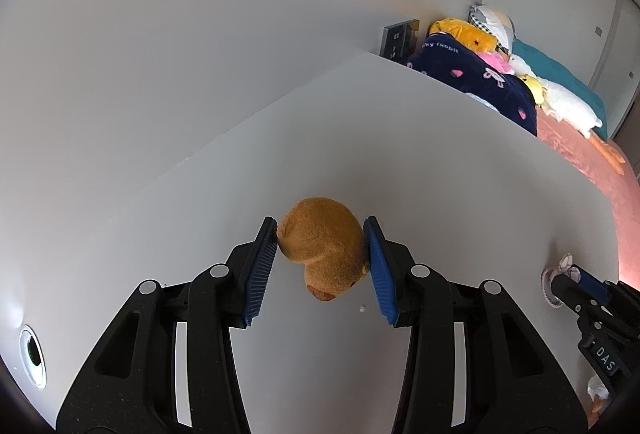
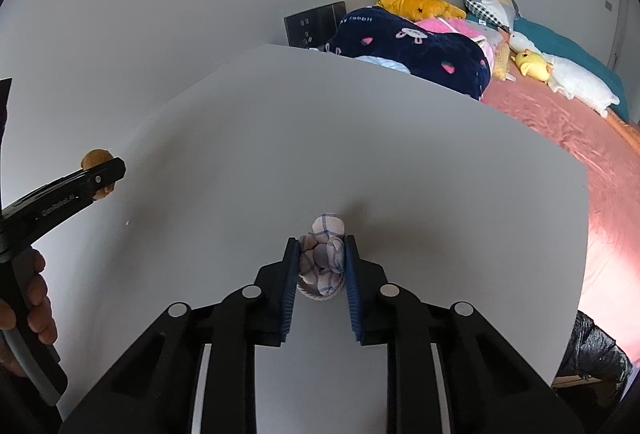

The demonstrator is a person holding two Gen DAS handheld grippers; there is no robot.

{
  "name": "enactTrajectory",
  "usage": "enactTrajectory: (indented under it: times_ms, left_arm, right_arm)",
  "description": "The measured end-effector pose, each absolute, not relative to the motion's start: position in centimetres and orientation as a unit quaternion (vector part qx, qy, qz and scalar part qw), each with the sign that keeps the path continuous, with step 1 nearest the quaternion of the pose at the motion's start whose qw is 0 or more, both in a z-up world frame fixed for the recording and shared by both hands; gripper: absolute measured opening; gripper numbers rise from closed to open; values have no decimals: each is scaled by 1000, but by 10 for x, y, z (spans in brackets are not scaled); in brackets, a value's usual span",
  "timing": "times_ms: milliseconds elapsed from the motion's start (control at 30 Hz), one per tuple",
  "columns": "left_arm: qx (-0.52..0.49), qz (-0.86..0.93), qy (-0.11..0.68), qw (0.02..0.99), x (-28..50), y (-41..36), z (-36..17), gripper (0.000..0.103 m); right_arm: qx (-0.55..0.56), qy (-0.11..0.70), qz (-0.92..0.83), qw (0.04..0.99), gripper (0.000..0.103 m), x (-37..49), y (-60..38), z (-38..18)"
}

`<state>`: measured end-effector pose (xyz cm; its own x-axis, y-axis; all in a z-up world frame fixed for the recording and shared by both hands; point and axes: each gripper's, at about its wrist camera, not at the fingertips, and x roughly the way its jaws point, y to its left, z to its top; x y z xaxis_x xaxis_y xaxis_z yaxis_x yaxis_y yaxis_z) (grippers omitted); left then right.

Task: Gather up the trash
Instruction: 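Grasp the brown plush toy with the left gripper while the right grasps the flower plush, then carry the brown toy and flower plush over the trash bin and open both grippers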

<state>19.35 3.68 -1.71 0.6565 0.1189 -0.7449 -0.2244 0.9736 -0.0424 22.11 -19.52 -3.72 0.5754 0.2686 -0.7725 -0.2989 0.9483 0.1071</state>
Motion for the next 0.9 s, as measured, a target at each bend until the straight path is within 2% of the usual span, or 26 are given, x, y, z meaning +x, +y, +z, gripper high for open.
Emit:
enactTrajectory:
  times_ms: [900]
  left_arm:
    - [-25,57,401,914,139,-37,4,44]
  right_arm:
    - [38,420,167,891,23,161,-257,-1]
